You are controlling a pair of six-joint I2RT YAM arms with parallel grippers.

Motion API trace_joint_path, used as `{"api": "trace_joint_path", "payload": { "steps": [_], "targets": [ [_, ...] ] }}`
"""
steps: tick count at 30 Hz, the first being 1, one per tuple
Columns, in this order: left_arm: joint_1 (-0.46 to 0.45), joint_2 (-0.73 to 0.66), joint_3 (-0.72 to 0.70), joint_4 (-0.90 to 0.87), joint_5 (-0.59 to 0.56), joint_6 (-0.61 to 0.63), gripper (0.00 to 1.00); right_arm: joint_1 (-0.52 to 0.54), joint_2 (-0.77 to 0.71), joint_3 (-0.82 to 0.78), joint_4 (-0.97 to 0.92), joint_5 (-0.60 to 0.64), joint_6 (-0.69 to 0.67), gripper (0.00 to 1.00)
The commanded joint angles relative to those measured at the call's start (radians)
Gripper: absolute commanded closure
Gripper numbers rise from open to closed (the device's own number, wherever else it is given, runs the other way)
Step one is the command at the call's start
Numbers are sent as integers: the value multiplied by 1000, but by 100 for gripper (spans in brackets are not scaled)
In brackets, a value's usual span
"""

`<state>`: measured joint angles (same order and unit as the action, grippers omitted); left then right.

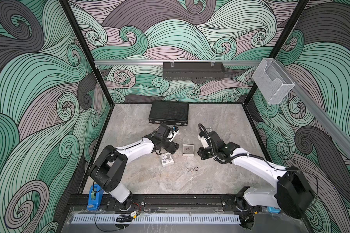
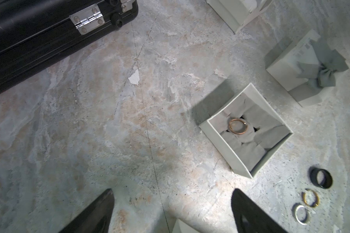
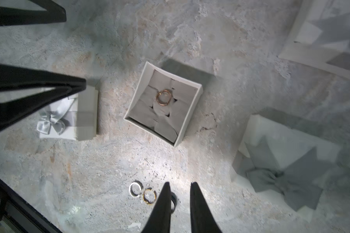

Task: Take the rings out of the lift-off lid box
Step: Take out the ring from the jewelry box.

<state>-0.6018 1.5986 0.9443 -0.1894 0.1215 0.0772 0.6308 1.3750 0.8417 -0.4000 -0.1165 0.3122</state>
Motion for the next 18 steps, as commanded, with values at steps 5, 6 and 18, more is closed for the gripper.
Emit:
{"api": "trace_joint_path", "payload": {
  "steps": [5,6,18],
  "targets": [
    [7,-32,9,-31,12,2,8,13,211,169,59,-85,-20,73],
    [7,-34,5,-30,9,4,8,17,229,177,64,-84,-22,74],
    [7,-20,4,-24,1,13,8,30,357,219,83,-81,-16,61]
  ]
}}
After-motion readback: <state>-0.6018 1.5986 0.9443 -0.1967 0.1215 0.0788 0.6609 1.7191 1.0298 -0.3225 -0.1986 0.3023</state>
